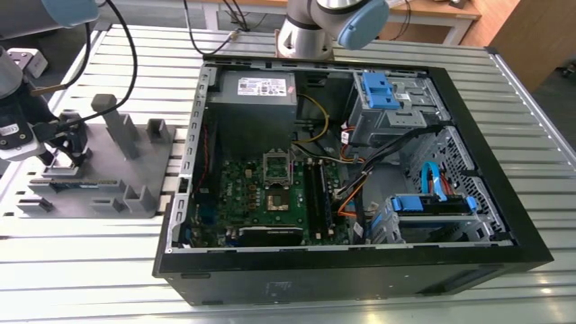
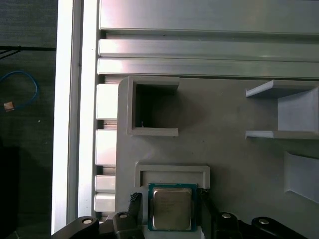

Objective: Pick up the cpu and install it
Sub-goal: 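Pick up the cpu and move it towards the insertion slot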

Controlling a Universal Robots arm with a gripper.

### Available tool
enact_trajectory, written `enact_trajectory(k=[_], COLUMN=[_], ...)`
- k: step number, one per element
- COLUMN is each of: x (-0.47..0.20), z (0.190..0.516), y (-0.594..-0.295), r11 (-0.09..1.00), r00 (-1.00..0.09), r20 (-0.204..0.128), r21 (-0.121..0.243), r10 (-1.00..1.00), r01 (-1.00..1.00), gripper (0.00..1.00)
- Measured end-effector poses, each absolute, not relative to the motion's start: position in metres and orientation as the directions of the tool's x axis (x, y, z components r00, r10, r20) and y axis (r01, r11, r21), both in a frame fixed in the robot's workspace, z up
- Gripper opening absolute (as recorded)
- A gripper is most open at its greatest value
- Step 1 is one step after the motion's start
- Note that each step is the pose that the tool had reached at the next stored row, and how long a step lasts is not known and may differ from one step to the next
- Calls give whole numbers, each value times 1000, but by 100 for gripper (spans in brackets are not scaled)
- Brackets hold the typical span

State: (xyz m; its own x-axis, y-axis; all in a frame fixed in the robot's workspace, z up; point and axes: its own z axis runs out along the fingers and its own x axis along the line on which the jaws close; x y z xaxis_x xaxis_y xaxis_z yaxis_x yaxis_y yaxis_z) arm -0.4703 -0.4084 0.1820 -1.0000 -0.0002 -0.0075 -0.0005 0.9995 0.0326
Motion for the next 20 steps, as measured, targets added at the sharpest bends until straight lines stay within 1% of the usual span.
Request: enact_trajectory(k=[12,13,14,16,20], x=[-470,-470,-470,-470,-470], z=[183,183,183,183,183], y=[-408,-408,-408,-408,-408], r11=[999,999,999,999,999], r00=[-1000,-1000,-1000,-1000,-1000], r20=[-7,-7,-7,-7,-7], r21=[33,33,33,33,33], r10=[0,0,0,0,0], r01=[0,0,0,0,0], gripper=[56,55,49,47,47])
